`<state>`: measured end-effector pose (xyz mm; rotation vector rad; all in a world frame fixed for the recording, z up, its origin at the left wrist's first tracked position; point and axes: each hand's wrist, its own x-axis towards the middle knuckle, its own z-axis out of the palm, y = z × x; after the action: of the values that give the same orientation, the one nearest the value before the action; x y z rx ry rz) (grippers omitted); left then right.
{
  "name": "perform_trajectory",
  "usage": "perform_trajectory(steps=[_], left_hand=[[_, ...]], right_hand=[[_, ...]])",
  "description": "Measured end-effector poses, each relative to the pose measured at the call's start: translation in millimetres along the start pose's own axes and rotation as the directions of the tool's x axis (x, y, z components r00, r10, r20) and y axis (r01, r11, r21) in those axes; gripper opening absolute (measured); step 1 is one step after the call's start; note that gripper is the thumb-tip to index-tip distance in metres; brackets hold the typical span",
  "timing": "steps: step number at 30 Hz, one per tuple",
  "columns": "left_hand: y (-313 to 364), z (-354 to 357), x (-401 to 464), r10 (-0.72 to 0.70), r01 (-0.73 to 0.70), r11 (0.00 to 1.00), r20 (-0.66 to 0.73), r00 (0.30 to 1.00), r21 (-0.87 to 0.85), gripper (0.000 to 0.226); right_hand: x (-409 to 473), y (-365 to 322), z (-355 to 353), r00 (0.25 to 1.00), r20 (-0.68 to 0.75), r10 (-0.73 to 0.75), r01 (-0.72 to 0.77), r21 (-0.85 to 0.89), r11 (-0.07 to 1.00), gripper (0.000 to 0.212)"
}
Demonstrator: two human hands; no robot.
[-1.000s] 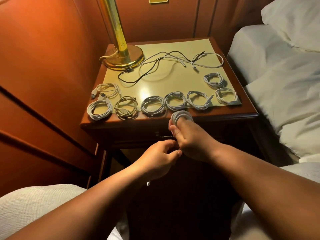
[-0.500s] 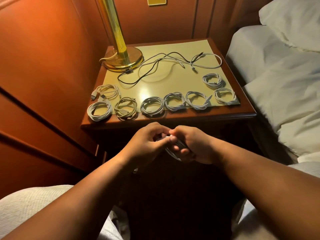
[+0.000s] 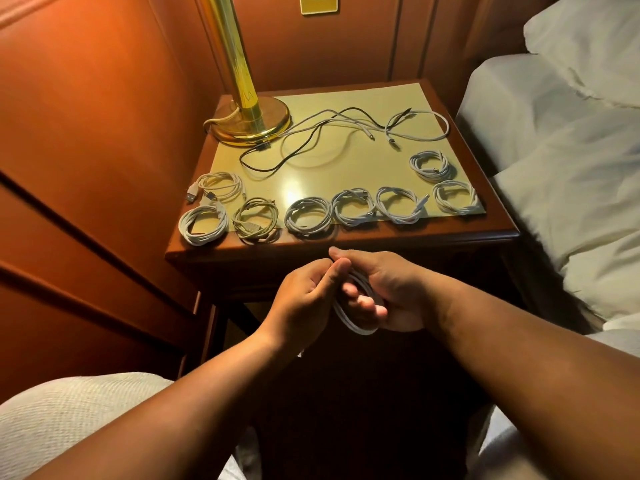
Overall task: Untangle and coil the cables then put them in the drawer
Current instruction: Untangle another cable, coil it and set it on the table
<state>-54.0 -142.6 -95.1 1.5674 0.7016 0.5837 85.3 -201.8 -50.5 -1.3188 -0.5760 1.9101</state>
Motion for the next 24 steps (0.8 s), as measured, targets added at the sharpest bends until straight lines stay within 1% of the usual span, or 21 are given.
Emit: perform_trajectory(steps=[1, 3, 5, 7, 9, 10, 12, 14, 17, 20, 22, 24], left_hand=[[2, 0, 0, 0.008, -0.008, 1.000, -0.014, 1.000, 0.010, 0.061], [5, 0, -1, 0.052, -0.048, 0.995, -0.045, 0.998, 0.082, 0.067], [7, 0, -2, 0.087, -0.076, 0.987, -0.072, 0.994, 0.140, 0.059], [9, 0, -3, 0.087, -0.073, 0.986, -0.087, 0.992, 0.152, 0.049], [10, -1, -3, 0.099, -0.078, 0.982, -0.118, 0.988, 0.170, 0.048], [9, -3, -2, 0.127, -0.095, 0.974, -0.144, 0.981, 0.208, 0.049], [9, -5, -1, 0.186, -0.133, 0.951, -0.174, 0.967, 0.280, 0.052], [9, -7, 0, 0.216, -0.152, 0.938, -0.182, 0.959, 0.312, 0.055], [8, -10, 1, 0.246, -0.163, 0.919, -0.200, 0.948, 0.359, 0.056], [10, -13, 2, 0.263, -0.172, 0.921, -0.233, 0.936, 0.349, 0.052], [10, -15, 3, 0.268, -0.179, 0.925, -0.241, 0.933, 0.335, 0.057], [11, -15, 3, 0.282, -0.200, 0.930, -0.246, 0.927, 0.310, 0.064]], right_hand=[[0, 0, 0, 1.000, 0.001, 0.000, 0.000, 0.006, 1.000, 0.062], [0, 0, 2, 1.000, 0.016, -0.010, 0.010, 0.010, 1.000, 0.062], [-1, 1, 4, 0.999, 0.038, -0.038, 0.037, 0.027, 0.999, 0.060], [-1, 2, 7, 0.998, 0.034, -0.059, 0.057, 0.062, 0.996, 0.060], [0, 1, 10, 0.997, -0.016, -0.078, 0.079, 0.070, 0.994, 0.064], [0, 0, 13, 0.994, -0.054, -0.099, 0.102, 0.062, 0.993, 0.065], [1, 0, 19, 0.979, -0.138, -0.150, 0.158, 0.048, 0.986, 0.063], [1, 1, 24, 0.960, -0.203, -0.191, 0.204, 0.041, 0.978, 0.060], [1, 2, 26, 0.935, -0.255, -0.248, 0.268, 0.048, 0.962, 0.055], [-1, 1, 25, 0.935, -0.215, -0.281, 0.301, 0.064, 0.951, 0.044], [-4, 1, 25, 0.937, -0.170, -0.305, 0.317, 0.049, 0.947, 0.040], [-6, 1, 25, 0.925, -0.150, -0.349, 0.352, -0.008, 0.936, 0.040]])
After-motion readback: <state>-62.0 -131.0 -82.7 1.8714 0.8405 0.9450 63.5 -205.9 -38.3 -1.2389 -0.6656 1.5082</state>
